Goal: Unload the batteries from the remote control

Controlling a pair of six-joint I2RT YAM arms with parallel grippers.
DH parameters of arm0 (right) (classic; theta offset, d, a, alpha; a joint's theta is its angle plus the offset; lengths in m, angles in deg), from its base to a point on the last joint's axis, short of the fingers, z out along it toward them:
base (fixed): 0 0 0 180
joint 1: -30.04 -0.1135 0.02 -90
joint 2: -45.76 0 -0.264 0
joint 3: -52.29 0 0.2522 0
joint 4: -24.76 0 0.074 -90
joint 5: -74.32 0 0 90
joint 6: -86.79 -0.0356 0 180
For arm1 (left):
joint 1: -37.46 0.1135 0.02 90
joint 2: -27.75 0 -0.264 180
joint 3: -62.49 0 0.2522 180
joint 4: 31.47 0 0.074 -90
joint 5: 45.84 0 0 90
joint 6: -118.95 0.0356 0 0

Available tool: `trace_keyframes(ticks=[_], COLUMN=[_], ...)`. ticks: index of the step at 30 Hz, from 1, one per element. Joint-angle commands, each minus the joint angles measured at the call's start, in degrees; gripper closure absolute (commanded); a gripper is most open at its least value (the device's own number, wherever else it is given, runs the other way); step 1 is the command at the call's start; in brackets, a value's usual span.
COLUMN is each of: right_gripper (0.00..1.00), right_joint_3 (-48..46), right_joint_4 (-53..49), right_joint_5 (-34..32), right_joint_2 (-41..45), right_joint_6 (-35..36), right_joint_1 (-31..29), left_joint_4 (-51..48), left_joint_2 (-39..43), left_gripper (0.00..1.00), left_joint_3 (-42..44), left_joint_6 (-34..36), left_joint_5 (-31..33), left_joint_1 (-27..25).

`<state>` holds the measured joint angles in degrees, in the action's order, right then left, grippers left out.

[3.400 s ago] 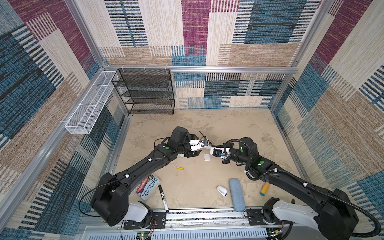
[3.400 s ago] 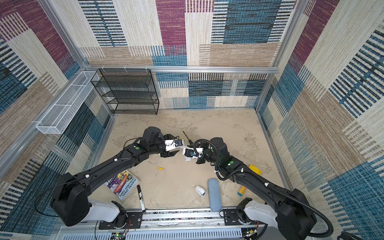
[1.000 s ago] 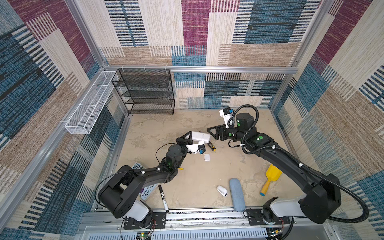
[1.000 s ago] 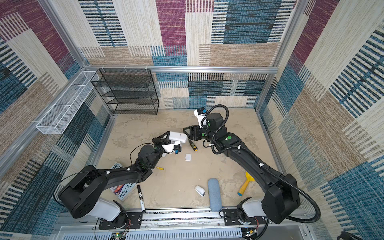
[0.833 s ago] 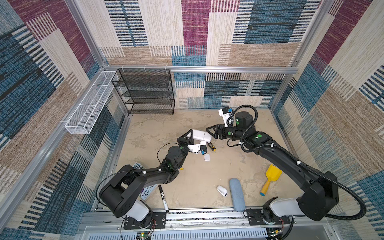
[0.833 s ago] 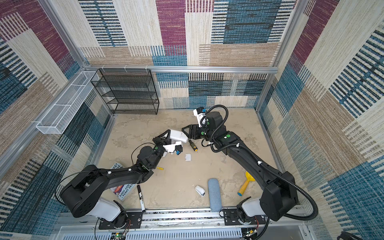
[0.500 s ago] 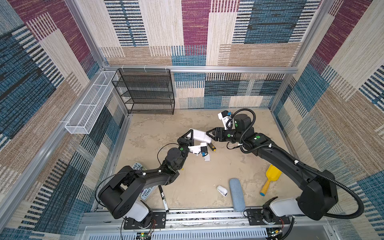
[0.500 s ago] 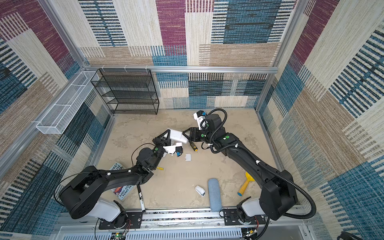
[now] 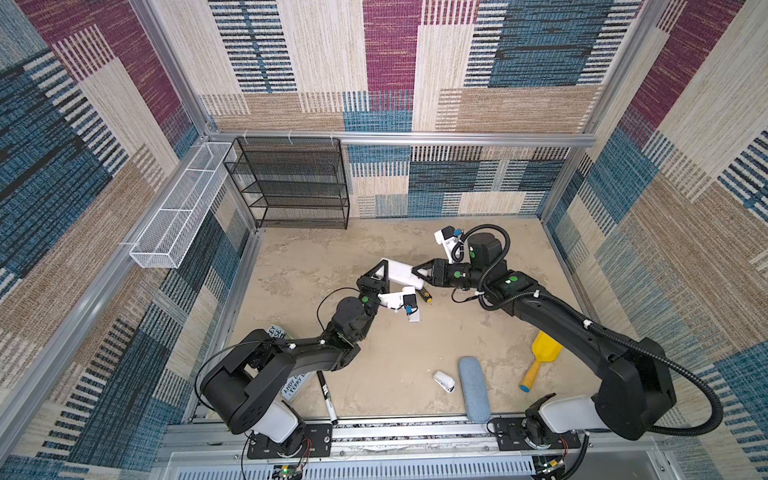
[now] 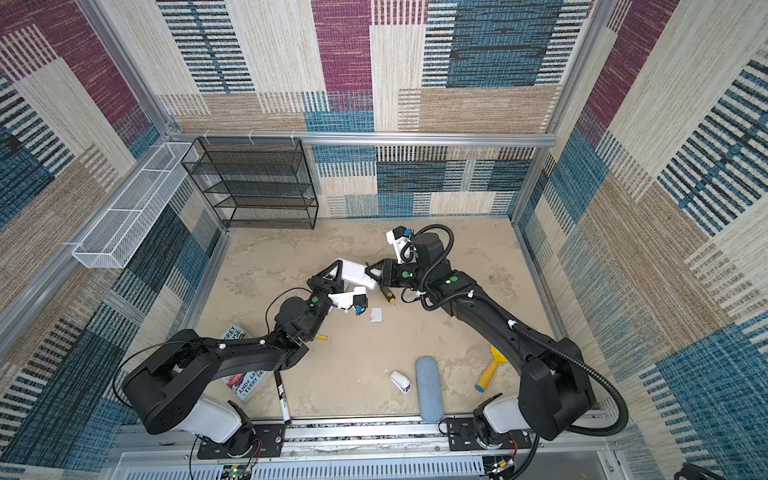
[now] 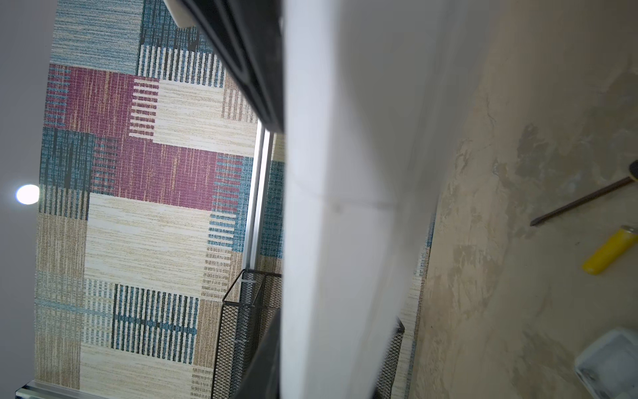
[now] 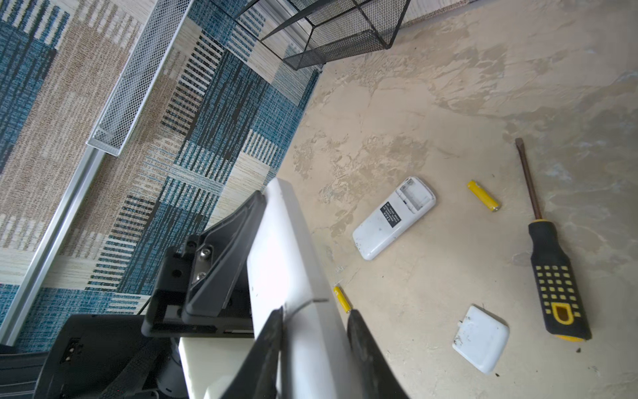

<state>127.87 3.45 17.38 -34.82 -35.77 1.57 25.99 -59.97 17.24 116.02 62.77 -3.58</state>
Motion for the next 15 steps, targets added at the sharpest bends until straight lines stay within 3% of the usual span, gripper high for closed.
trace_keyframes(ticks=[1,6,15], right_gripper=[0.76,0.76,0.57], right_joint_3=[-0.9,-2.1,-4.1], right_joint_4=[-0.2,-0.3,1.1], right_joint_5=[2.5,2.3,4.1], right_joint_2=[0.3,1.2,1.8], right_joint_6=[0.0,-0.1,-0.3], right_joint_1=[-0.3,0.0,0.3], left_joint_4=[5.4,7.3,5.7], left_joint_2=[0.2,0.7,2.3], left_gripper=[1.00,1.00,1.00], left_joint_3=[-0.6,-0.3,0.0], left_joint_6=[-0.6,-2.2,-3.0], left_joint_5=[1.2,2.1,1.6], left_joint_1=[0.0,0.1,0.0])
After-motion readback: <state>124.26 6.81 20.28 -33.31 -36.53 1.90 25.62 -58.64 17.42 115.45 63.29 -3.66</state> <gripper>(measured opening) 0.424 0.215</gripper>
